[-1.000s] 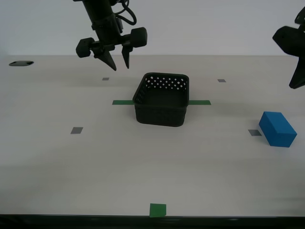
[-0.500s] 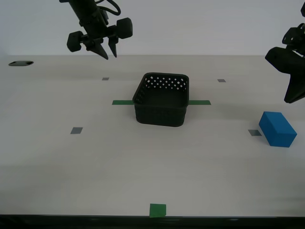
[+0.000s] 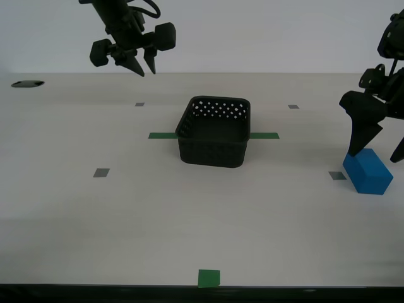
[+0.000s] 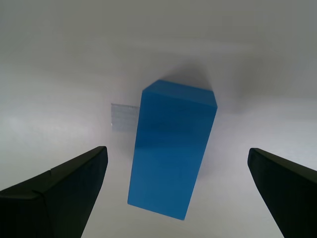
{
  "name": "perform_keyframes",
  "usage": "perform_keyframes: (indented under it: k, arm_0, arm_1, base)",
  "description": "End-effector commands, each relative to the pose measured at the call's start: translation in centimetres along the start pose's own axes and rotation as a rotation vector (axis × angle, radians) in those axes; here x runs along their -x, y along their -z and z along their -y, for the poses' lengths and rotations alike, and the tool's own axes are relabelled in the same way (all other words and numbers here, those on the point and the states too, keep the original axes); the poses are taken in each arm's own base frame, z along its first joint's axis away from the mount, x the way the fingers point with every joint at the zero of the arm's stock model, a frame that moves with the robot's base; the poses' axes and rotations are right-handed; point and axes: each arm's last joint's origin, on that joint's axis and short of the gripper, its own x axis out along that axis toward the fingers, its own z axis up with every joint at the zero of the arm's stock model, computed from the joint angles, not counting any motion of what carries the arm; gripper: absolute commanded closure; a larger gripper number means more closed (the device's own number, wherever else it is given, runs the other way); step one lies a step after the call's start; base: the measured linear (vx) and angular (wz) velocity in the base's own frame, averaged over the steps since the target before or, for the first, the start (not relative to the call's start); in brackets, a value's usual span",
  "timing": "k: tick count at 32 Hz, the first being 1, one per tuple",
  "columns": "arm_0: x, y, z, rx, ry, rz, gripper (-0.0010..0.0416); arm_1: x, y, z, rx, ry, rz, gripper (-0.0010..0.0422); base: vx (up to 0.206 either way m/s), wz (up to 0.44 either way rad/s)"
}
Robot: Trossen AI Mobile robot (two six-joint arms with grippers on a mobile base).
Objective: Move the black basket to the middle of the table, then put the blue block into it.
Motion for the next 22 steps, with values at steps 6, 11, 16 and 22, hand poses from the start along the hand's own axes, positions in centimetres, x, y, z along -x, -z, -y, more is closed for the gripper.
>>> perform_keyframes:
  k: [6, 11, 16, 22]
  arm_0:
    - [-4.4, 0.1, 0.6, -0.045, 0.000, -0.181, 0.0049]
    - [-5.3, 0.2, 0.6, -0.067, 0.003, -0.217, 0.0110]
    - [-5.2, -0.1, 0.5, -0.082, 0.004, -0.193, 0.0411]
    - [-2.3, -2.1, -0.4, -0.054, 0.002, -0.133, 0.0407]
  arm_1:
    - [0.0, -0.2, -0.3, -0.014, -0.001, 0.007, 0.0296]
    - [0.1, -0.2, -0.4, -0.012, -0.001, 0.009, 0.0296]
    - [0.1, -0.3, -0.5, -0.010, -0.003, 0.010, 0.0295]
    - [0.1, -0.4, -0.8, -0.005, -0.005, 0.012, 0.0296]
  base:
    - [0.000, 0.000]
    - [0.000, 0.000]
    - [0.000, 0.000]
    - [0.000, 0.000]
